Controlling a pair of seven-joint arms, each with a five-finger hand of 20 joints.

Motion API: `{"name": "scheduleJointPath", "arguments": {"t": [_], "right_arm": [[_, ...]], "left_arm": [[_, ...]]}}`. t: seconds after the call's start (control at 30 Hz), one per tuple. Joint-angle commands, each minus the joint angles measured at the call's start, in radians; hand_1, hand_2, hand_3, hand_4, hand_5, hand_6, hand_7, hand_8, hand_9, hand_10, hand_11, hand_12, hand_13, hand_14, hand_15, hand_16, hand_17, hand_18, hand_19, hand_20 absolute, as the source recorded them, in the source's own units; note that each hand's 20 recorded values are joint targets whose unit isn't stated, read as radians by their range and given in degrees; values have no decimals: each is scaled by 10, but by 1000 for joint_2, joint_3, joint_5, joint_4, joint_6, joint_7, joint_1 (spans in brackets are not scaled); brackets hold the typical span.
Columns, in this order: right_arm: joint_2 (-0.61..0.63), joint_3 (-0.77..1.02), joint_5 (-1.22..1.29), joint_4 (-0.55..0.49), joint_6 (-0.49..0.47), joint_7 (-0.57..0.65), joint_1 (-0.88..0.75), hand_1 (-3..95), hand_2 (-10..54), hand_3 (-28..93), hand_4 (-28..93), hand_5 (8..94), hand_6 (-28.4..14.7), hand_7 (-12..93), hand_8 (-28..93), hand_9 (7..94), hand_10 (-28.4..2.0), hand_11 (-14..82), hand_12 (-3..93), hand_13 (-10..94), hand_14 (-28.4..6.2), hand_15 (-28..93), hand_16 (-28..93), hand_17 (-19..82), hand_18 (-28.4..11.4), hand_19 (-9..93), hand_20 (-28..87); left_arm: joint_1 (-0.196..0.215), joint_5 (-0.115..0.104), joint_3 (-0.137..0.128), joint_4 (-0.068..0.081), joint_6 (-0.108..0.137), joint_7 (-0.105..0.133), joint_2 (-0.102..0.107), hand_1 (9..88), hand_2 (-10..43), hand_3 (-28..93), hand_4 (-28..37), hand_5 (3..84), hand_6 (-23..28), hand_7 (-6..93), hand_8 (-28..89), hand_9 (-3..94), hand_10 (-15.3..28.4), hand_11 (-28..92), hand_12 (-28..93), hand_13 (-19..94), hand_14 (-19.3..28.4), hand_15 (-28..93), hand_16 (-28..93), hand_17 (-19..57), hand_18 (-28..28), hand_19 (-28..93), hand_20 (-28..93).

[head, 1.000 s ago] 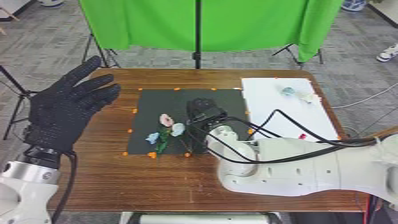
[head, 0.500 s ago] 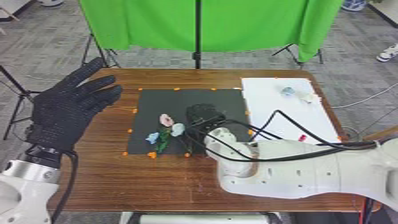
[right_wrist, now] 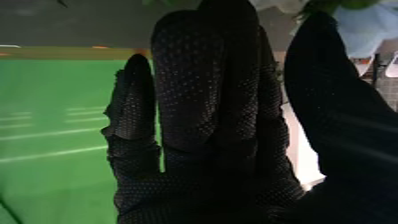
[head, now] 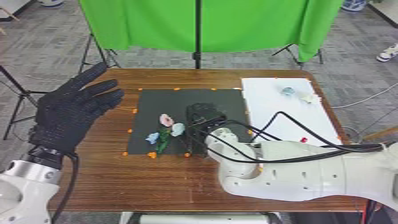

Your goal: Arrange flowers

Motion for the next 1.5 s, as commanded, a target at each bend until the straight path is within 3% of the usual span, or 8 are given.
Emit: {"name": "scheduleJointPath", "arguments": {"t": [0.03, 0.2, 0.3, 0.5, 0.6, 0.77, 1.07, 1.5], "right_arm": [[35, 28, -20, -50, 28, -24, 20, 419, -95, 705, -283, 708, 36, 147, -97, 889, -84, 266, 179, 816, -45, 581, 193, 367, -193, 913, 165], [147, 149, -29, -99, 65, -18, -21, 402, -95, 715, -283, 708, 36, 143, -117, 883, -86, 263, 179, 813, -47, 576, 192, 365, -194, 908, 163], [228, 266, -4, -108, 43, -9, -61, 395, -95, 717, -283, 697, 29, 140, -122, 870, -93, 254, 176, 806, -57, 570, 190, 363, -198, 903, 160], [360, 406, 67, -74, 17, 23, -100, 348, -69, 731, -282, 634, -1, 128, -118, 835, -113, 241, 167, 785, -76, 566, 180, 351, -209, 895, 144], [401, 436, 96, -53, -33, 43, -104, 331, -56, 730, -281, 593, -15, 117, -115, 809, -128, 235, 162, 773, -85, 567, 175, 347, -214, 893, 136], [465, 457, 117, -24, -68, 69, -124, 317, -49, 723, -279, 548, -25, 108, -111, 788, -140, 230, 159, 763, -94, 570, 168, 342, -220, 892, 126], [535, 395, 164, 68, -79, 109, -89, 309, -48, 719, -274, 514, -29, 101, -106, 776, -146, 231, 154, 763, -97, 577, 157, 343, -224, 899, 108], [479, 359, 171, 212, -220, 81, -85, 312, -71, 730, -280, 434, -24, 95, -102, 755, -146, 249, 158, 759, -91, 595, 156, 346, -222, 911, 83]], "left_arm": [[52, 1, -20, -13, 22, 3, -16, 239, 75, 763, -241, 335, 83, 162, -106, 314, 211, 252, 108, 241, 284, 447, -74, -43, 284, 512, 406], [90, -9, -20, -16, 49, 33, -27, 239, 75, 763, -242, 335, 84, 161, -106, 314, 211, 252, 107, 240, 284, 447, -74, -43, 284, 513, 406], [149, -15, -37, -29, 75, 71, -39, 238, 75, 764, -241, 335, 83, 161, -106, 314, 211, 252, 107, 240, 284, 447, -74, -43, 284, 512, 405], [213, -29, -43, -37, 93, 134, -62, 229, 79, 757, -249, 334, 82, 162, -106, 313, 210, 251, 107, 240, 284, 448, -74, -43, 284, 513, 405], [226, -34, -41, -37, 99, 150, -66, 221, 85, 752, -260, 333, 81, 161, -106, 313, 210, 251, 107, 240, 284, 447, -74, -44, 284, 513, 404], [221, -36, -26, -33, 100, 161, -63, 214, 85, 755, -270, 332, 81, 159, -105, 313, 210, 250, 107, 240, 284, 446, -73, -45, 284, 511, 403], [208, -36, -8, -32, 107, 154, -63, 213, 86, 757, -278, 331, 80, 161, -105, 313, 211, 249, 109, 240, 284, 444, -72, -46, 284, 511, 402], [200, -35, 6, -37, 110, 162, -55, 215, 87, 755, -273, 331, 80, 161, -106, 313, 210, 250, 109, 240, 284, 444, -72, -45, 284, 512, 401]]}}
